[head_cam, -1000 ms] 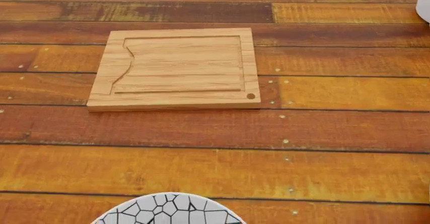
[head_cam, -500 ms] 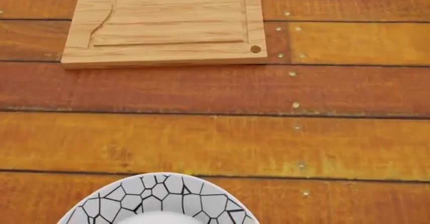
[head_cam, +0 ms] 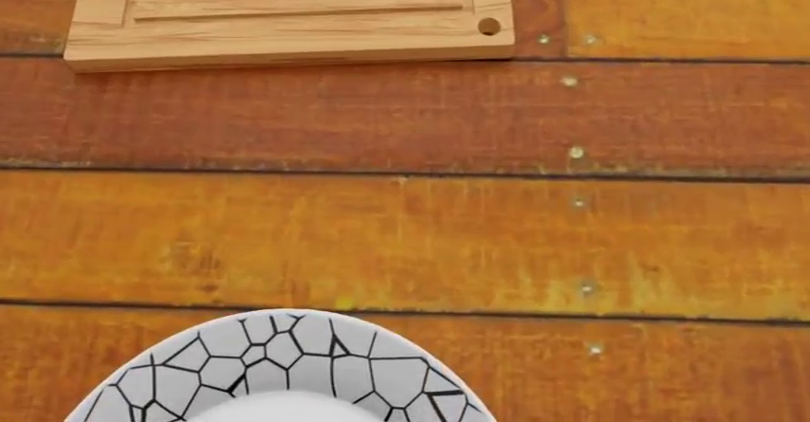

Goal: Place all breads on the cutting board.

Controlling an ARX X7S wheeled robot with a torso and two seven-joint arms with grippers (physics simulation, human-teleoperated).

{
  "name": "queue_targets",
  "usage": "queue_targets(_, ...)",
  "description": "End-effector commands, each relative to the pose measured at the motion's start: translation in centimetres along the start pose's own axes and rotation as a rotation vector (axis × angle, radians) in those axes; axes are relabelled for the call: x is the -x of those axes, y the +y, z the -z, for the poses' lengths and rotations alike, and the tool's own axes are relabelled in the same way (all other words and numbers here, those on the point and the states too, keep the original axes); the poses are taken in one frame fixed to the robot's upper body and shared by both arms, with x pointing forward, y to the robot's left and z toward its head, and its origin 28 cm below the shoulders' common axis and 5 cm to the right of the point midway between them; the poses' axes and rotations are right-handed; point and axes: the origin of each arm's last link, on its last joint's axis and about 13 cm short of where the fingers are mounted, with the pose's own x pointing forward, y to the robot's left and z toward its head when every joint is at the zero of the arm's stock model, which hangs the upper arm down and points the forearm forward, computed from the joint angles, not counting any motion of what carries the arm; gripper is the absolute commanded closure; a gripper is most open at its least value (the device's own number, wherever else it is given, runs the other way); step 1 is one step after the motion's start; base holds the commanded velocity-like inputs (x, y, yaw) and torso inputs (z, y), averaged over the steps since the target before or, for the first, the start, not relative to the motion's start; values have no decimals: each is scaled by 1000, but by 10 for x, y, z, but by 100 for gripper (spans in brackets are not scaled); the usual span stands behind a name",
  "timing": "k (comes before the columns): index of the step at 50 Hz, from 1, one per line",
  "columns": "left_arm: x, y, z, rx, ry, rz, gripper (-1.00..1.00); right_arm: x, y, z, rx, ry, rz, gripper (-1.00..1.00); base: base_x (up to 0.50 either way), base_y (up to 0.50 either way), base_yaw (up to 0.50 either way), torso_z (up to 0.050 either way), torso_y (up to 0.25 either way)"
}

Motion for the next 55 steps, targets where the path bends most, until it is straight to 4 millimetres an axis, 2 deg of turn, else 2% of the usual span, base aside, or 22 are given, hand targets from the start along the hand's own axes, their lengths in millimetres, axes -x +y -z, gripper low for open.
queue_targets(1,1,0,-9,22,-28,-13,100,-5,1,-6,18,40,-17,100,0,0,0,0,0)
queue_targets(13,-5,0,-12,50,-44,-19,100,-26,4,-29,43,87,-31,100,0,0,0,0,0)
queue_targets(23,-14,-1,-9,91,-55,-46,100,-68,14,-47,15,141,-54,100,0,0,0,0,0)
queue_targets(32,-17,-2,-6,93,-54,-34,100,-105,32,-60,11,213,-102,100,0,0,0,0,0)
queue_targets(46,-18,-3,-6,94,-58,-26,100,-115,54,-55,52,272,-181,100,0,0,0,0,0)
queue_targets(55,-20,-2,-3,101,-61,-28,100,-121,59,-45,98,340,-225,100,0,0,0,0,0)
